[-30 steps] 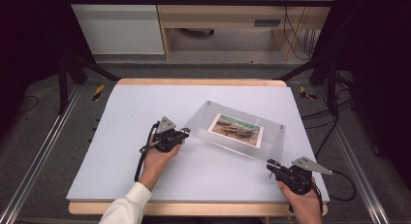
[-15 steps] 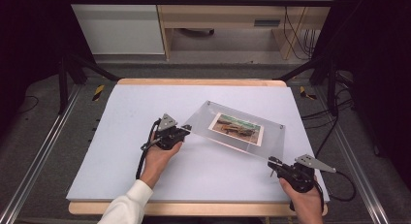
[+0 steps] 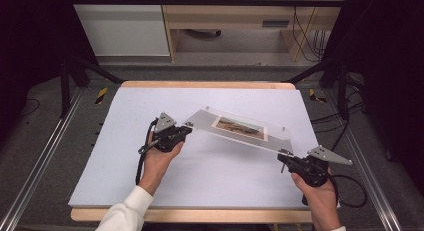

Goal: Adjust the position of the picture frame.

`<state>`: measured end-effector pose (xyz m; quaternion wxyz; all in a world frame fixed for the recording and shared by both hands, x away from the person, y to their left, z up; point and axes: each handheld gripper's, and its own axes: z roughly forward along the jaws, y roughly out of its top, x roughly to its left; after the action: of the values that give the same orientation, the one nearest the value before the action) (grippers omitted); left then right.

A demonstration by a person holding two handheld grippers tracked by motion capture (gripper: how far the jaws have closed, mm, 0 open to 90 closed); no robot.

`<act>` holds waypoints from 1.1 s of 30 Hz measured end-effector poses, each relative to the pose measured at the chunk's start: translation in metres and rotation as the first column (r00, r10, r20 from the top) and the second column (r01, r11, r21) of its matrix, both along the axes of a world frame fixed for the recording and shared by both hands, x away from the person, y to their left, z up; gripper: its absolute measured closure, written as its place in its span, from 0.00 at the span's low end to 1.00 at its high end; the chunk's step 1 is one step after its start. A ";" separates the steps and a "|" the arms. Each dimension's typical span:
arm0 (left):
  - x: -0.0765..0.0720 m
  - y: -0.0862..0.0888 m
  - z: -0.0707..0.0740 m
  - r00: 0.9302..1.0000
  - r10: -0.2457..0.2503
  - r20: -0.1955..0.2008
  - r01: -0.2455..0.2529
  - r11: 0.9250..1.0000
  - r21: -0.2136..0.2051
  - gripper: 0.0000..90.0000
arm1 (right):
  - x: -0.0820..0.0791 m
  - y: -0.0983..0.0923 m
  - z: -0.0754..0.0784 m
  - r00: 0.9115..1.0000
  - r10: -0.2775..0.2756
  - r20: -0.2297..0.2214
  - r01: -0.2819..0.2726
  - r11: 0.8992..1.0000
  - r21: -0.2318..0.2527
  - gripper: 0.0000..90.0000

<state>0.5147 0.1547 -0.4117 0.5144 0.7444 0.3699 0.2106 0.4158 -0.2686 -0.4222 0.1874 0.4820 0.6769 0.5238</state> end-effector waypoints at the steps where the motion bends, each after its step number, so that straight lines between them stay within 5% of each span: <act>1: 0.000 0.000 0.000 1.000 0.000 0.000 0.000 1.000 0.000 0.93 | 0.000 0.000 0.000 1.000 0.000 0.000 0.000 1.000 0.000 0.91; 16: -0.017 0.053 0.024 0.990 0.115 0.076 -0.112 0.993 -0.034 0.93 | 0.040 0.042 0.024 0.995 0.087 0.044 -0.086 0.996 -0.007 0.91; 33: -0.021 0.079 0.026 0.977 0.180 0.110 -0.176 0.983 -0.049 0.92 | 0.074 0.071 0.036 0.991 0.122 0.061 -0.120 0.992 -0.025 0.92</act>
<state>0.4933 0.2337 -0.3861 0.5282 0.6850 0.4090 0.2907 0.4903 -0.1973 -0.3862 0.1814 0.4215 0.7043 0.5417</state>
